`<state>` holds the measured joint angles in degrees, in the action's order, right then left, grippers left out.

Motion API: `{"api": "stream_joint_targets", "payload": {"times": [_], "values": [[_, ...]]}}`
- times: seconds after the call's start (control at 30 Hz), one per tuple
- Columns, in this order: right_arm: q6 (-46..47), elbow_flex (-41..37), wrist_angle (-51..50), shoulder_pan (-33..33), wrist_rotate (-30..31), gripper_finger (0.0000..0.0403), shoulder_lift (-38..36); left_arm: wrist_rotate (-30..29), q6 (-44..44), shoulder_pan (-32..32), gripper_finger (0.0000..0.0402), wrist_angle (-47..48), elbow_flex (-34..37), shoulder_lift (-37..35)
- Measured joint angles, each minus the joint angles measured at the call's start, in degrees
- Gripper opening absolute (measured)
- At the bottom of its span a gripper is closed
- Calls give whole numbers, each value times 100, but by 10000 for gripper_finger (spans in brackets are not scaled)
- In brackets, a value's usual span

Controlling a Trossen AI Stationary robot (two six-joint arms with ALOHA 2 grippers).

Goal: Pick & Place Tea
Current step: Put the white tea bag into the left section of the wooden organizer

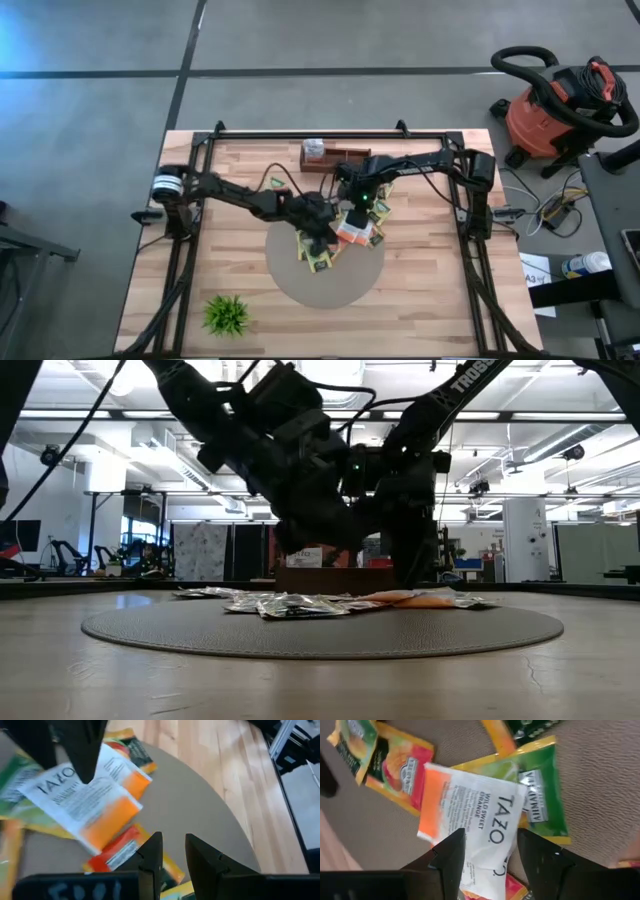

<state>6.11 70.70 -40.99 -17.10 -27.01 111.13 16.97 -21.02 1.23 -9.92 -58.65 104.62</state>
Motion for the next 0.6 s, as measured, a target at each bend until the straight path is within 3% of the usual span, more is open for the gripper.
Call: {"api": "stream_joint_targets", "payload": {"times": [0.33,0.6], "values": [[-468,-1,92,120,-249,178,0,-261,-17,-65,78,-104,-523,861],[-571,2,114,155,-324,178,-1,-395,-4,-58,78,-105,-587,1064]]}}
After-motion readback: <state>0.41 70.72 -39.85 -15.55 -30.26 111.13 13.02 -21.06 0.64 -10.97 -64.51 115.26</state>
